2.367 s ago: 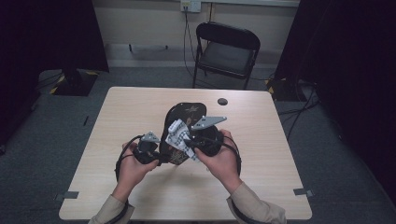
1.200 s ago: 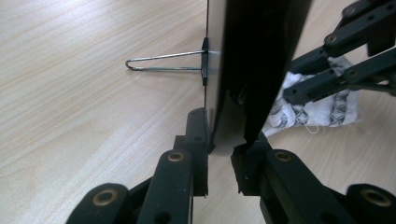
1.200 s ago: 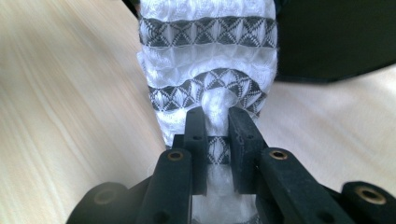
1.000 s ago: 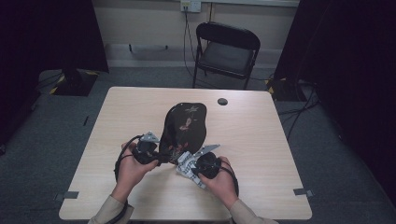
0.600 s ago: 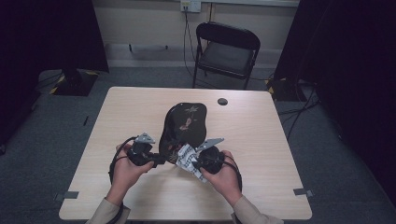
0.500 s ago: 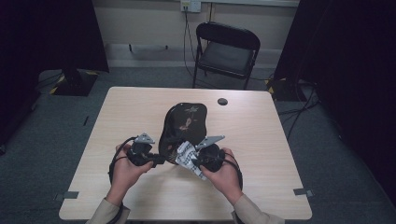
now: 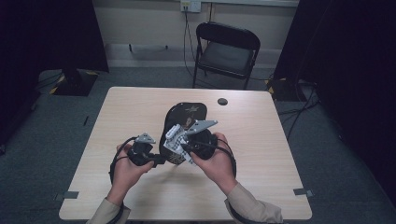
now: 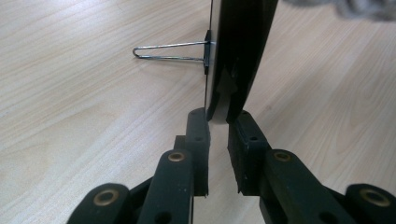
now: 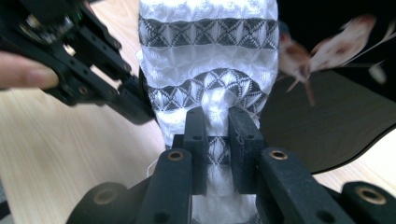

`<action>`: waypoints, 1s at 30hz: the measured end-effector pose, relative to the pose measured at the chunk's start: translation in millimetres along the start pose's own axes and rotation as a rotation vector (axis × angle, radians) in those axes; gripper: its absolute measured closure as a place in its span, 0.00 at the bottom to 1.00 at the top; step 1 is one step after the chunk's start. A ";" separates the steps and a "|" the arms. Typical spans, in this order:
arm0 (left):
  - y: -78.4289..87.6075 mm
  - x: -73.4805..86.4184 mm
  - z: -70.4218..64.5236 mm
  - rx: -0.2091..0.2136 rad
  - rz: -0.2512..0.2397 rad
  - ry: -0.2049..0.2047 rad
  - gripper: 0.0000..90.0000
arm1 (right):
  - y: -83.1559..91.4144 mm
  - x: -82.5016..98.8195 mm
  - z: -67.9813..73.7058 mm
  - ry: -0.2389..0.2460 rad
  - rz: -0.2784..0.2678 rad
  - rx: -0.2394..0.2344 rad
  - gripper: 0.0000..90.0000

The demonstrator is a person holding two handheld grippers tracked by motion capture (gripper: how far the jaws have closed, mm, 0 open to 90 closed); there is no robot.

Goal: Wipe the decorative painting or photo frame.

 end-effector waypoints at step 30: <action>-2.3 -2.0 -1.7 -0.005 -0.006 -0.008 0.87 | -52.9 106.9 -20.9 -0.141 0.159 -0.017 0.89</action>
Point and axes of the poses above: each handheld gripper's, and its own axes: y roughly backward along the jaws, x roughly out of its underside, z roughly to its left, the point moved 8 cm from there along -y, roughly forward along the jaws, and after that the axes turned 11 degrees about -x, right-handed, at the moved point
